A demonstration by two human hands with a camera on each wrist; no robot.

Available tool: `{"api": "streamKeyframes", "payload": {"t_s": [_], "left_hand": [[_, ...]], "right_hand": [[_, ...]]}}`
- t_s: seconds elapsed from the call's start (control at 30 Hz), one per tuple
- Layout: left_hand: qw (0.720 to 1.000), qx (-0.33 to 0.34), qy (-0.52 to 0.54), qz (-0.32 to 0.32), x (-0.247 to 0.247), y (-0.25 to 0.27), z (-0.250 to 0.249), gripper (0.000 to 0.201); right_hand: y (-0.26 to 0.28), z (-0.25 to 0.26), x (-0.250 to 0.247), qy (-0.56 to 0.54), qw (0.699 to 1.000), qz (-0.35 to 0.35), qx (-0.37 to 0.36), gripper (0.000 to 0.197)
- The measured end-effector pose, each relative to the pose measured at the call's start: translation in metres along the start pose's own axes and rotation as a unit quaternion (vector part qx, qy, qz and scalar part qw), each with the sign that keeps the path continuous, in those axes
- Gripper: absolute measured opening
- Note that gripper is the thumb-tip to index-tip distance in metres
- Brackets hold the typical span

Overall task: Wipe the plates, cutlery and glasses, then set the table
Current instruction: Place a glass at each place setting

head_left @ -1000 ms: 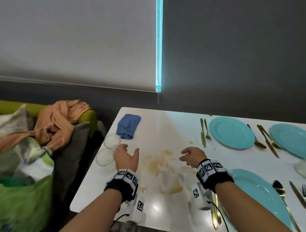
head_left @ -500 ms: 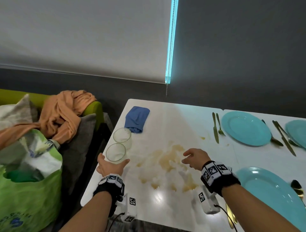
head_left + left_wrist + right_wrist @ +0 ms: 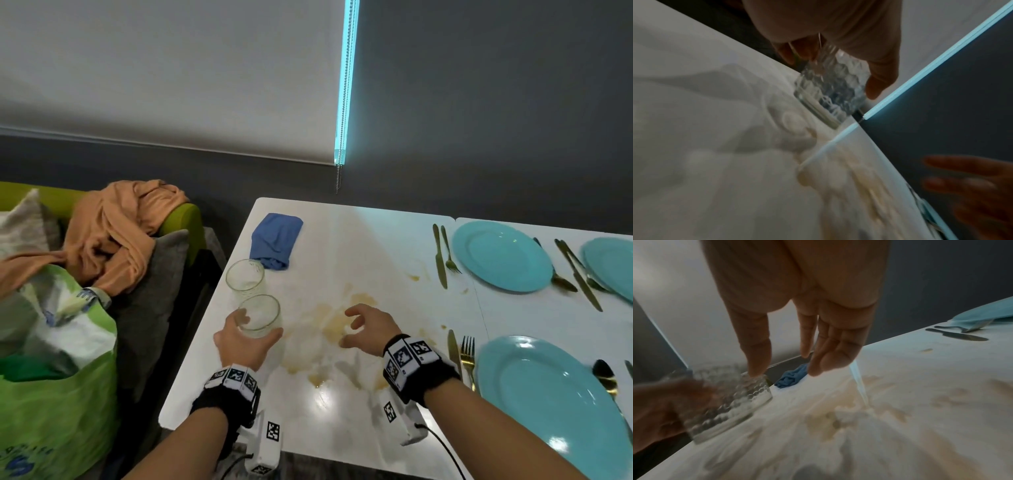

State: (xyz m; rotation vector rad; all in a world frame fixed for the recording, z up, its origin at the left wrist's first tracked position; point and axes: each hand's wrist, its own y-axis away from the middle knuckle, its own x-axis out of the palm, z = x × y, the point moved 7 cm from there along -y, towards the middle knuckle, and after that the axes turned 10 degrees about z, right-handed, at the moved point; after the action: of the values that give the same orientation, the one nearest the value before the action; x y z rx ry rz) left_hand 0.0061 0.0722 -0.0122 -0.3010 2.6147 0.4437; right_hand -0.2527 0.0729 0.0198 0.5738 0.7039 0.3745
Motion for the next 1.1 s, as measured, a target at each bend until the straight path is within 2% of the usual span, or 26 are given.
{"api": "streamKeyframes", "payload": {"t_s": [0.13, 0.2, 0.33, 0.4, 0.5, 0.6, 0.67, 0.73, 0.8, 0.87, 0.93, 1.03, 1.1], "left_hand": [[0.987, 0.053, 0.034, 0.149, 0.036, 0.01, -0.04, 0.084], [0.974, 0.069, 0.05, 0.21, 0.053, 0.015, -0.057, 0.089], [0.952, 0.079, 0.098, 0.278, 0.077, 0.019, -0.074, 0.075], [0.944, 0.08, 0.103, 0.302, 0.081, 0.02, -0.078, 0.078], [0.928, 0.063, 0.091, 0.356, 0.087, 0.022, -0.078, 0.102], [0.918, 0.038, 0.009, 0.396, 0.089, 0.021, -0.067, 0.125], [0.926, -0.004, -0.061, 0.373, 0.081, 0.013, -0.05, 0.115], [0.949, -0.055, -0.107, 0.29, 0.063, -0.006, -0.029, 0.089], [0.968, -0.115, -0.112, 0.194, 0.039, -0.024, -0.011, 0.075], [0.978, -0.16, -0.09, 0.1, 0.018, -0.038, -0.001, 0.076], [0.984, -0.169, -0.052, 0.019, 0.004, -0.048, 0.002, 0.085], [0.992, -0.126, 0.006, -0.027, 0.001, -0.067, 0.002, 0.104], [0.994, -0.103, 0.02, -0.04, 0.003, -0.074, 0.001, 0.107]], "right_hand": [[-0.002, 0.018, 0.014, 0.004, 0.999, 0.026, -0.044, 0.095], [0.0, 0.024, 0.015, -0.003, 0.997, 0.03, -0.068, 0.102], [0.006, 0.027, 0.008, -0.046, 0.994, 0.014, -0.094, 0.086], [0.008, 0.023, 0.004, -0.056, 0.994, -0.001, -0.093, 0.078], [0.011, 0.016, -0.001, -0.069, 0.993, -0.021, -0.09, 0.066], [0.011, 0.009, -0.007, -0.07, 0.993, -0.047, -0.08, 0.063], [0.011, 0.002, -0.014, -0.072, 0.993, -0.064, -0.063, 0.063], [0.01, -0.005, -0.022, -0.081, 0.992, -0.077, -0.051, 0.064], [0.011, -0.01, -0.03, -0.091, 0.991, -0.083, -0.045, 0.065], [0.013, -0.014, -0.037, -0.093, 0.991, -0.089, -0.041, 0.066], [0.014, -0.019, -0.043, -0.1, 0.99, -0.096, -0.036, 0.064], [0.017, -0.03, -0.049, -0.106, 0.988, -0.109, -0.023, 0.062], [0.019, -0.037, -0.052, -0.101, 0.988, -0.117, -0.014, 0.063]]}}
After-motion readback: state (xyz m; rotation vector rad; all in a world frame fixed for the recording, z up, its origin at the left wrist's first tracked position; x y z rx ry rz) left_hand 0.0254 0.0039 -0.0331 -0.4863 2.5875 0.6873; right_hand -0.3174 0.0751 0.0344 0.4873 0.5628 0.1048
